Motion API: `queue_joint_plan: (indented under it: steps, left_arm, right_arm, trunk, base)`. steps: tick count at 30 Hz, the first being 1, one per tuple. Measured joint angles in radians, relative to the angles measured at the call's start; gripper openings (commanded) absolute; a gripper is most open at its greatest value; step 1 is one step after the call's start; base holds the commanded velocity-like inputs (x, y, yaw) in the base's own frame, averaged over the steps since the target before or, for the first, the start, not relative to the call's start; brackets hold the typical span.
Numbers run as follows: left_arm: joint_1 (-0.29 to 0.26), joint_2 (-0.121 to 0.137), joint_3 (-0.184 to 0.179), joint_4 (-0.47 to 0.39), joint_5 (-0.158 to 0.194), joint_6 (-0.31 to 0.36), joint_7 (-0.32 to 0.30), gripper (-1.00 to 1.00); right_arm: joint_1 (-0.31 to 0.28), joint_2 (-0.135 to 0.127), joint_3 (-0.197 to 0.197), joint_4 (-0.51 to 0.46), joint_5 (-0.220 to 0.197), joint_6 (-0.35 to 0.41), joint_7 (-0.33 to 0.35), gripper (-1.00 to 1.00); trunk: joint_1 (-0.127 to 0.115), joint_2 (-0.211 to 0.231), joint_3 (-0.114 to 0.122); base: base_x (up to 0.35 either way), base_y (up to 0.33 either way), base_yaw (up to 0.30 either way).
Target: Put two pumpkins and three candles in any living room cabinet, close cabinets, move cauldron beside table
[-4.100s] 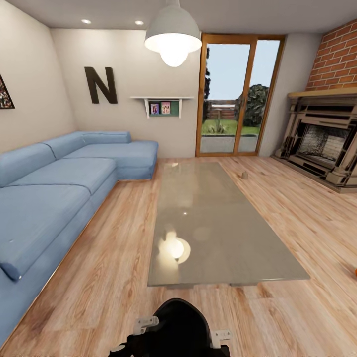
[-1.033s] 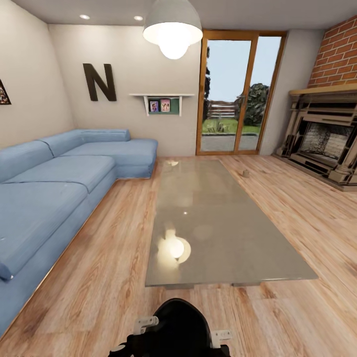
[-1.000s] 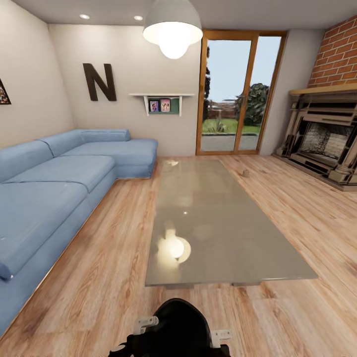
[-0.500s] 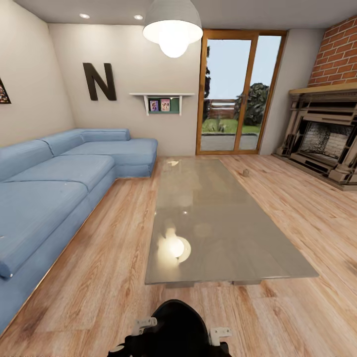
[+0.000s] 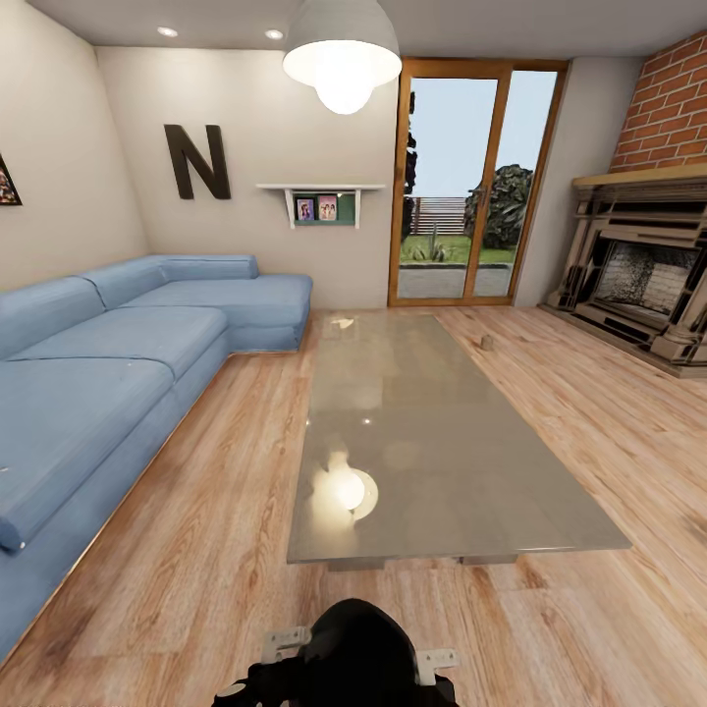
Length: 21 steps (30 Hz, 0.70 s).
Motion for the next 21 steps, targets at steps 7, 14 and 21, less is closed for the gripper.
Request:
queue_joint_plan:
  steps: [7,14,21]
  left_arm:
    - [0.0,0.0,0.0,0.0,0.0,0.0,-0.001,1.0]
    - [0.0,0.0,0.001,0.0,0.0,0.0,0.0,1.0]
    - [0.0,0.0,0.006,-0.002,0.001,0.008,0.003,1.0]
  right_arm:
    - [0.0,0.0,0.0,0.0,0.0,0.0,0.0,1.0]
    - [0.0,0.0,0.0,0.0,0.0,0.0,0.0,1.0]
    - [0.0,0.0,0.0,0.0,0.0,0.0,0.0,1.0]
  trunk:
    - [0.0,0.0,0.0]
    - [-0.008,0.014,0.006]
    - [-0.034,0.063,0.028]
  base:
    - [0.0,0.0,0.0]
    - [0.0,0.0,0.0]
    - [0.0,0.0,0.0]
